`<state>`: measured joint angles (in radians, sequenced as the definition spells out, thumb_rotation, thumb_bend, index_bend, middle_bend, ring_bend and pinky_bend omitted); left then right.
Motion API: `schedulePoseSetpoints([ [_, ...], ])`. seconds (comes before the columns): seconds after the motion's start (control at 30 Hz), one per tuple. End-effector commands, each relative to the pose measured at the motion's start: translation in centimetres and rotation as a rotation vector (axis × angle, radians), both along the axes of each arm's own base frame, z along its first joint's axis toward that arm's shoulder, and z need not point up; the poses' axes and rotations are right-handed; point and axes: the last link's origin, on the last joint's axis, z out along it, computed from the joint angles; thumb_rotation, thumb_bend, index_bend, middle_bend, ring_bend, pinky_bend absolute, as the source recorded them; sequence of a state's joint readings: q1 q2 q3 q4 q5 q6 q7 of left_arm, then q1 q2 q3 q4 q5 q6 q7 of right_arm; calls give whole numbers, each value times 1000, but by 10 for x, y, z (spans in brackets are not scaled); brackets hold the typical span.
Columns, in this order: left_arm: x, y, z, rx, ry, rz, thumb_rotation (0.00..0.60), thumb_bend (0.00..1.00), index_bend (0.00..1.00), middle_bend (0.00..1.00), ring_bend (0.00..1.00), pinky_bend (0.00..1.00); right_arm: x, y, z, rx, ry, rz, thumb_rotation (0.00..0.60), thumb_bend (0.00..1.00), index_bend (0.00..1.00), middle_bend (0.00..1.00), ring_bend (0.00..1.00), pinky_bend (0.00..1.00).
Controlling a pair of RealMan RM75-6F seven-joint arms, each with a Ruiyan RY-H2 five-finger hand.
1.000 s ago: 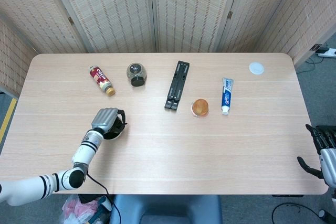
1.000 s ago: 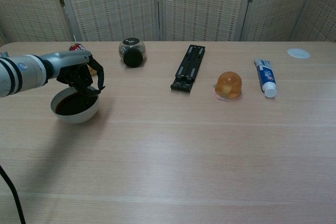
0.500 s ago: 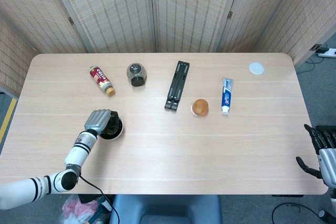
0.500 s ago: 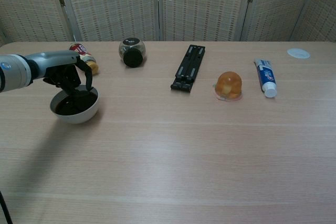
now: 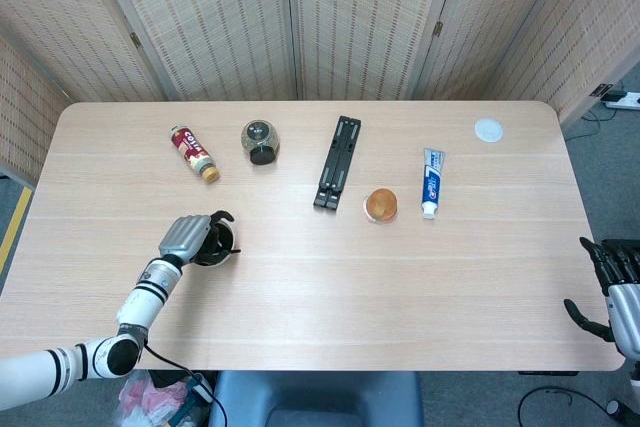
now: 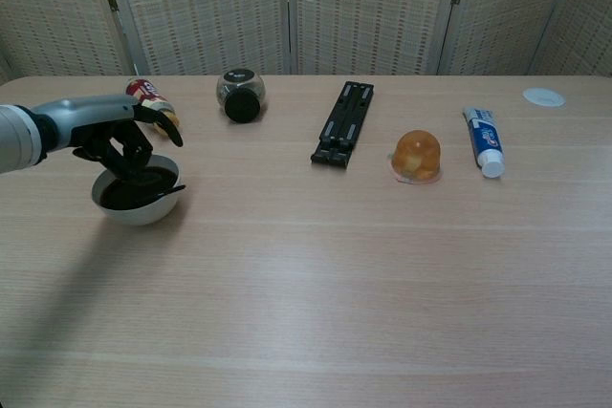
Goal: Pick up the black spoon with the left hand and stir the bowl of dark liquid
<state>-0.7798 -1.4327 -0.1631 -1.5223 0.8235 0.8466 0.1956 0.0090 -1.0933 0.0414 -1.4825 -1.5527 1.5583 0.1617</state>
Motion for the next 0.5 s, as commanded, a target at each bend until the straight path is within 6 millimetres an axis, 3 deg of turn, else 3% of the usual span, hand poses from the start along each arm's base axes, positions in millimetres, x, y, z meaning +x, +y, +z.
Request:
schedulePoseSetpoints([
  [0.03, 0, -3, 3, 18, -31, 3, 600, 323, 113, 453, 414, 718, 0, 0, -1, 2, -1, 0, 600, 192, 4, 171, 119, 91],
  [0.13, -1, -7, 10, 66, -55, -11, 600, 322, 78, 322, 288, 577, 0, 0, -1, 4, 0, 1, 600, 192, 4, 171, 119, 91],
  [0.2, -3, -9, 18, 112, -80, -18, 600, 322, 77, 287, 256, 522, 1, -1, -1, 2, 1, 1, 600, 192, 4, 171, 119, 91],
  [0.5, -30, -28, 55, 284, -28, -28, 600, 322, 88, 278, 244, 419, 0, -4, -4, 29, 4, 0, 600, 193, 4, 171, 119, 91],
])
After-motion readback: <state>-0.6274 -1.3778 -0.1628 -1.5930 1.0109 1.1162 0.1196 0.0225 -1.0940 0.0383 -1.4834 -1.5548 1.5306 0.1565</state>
